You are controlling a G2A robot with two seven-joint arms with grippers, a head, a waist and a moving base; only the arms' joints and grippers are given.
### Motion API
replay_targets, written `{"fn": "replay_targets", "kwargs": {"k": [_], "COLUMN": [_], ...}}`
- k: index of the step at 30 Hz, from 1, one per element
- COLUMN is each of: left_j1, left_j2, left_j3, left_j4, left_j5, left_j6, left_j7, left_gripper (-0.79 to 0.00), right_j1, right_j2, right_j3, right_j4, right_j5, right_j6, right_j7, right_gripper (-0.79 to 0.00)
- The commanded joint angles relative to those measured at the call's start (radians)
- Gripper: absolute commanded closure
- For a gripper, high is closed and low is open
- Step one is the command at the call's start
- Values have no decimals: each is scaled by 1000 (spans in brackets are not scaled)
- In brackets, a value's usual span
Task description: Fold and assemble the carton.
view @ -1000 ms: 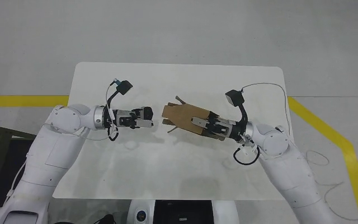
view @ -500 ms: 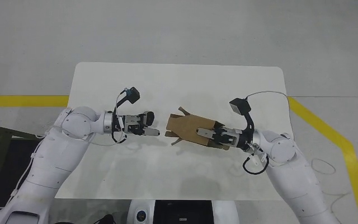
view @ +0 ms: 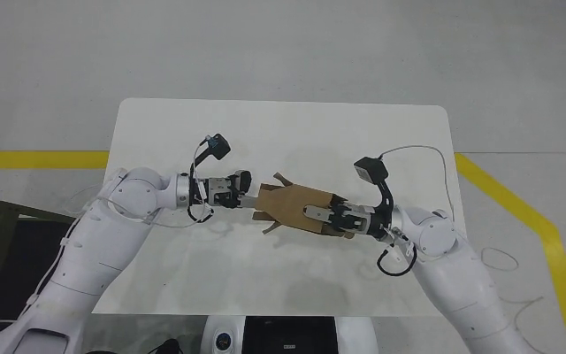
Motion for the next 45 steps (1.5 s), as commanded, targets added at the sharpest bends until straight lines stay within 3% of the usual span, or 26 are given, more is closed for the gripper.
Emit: {"fn": "replay_targets", "kwargs": {"k": [1,24,45], "left_j1": [-1,-15,-28], "left_j2": [-1,-7,-12], "left_j3": [6,23,29], "left_j4": [2,-13,16], "left_j5": [-4,-82,-99], "left_j6": [1,2,2], "left_j7": [-3,-21,-16], "left_gripper": [-785,-785,-785], "right_j1": [3,77,96], "right_j2": [0,-23,-31], "right_j3": [-1,-106,-135], "right_j4": [2,51,65], "right_j5": [0,18,28], "right_j6": [-3,-32,-35], "right_j7": [-2,-30,-35], "right_gripper": [0,0,0]}}
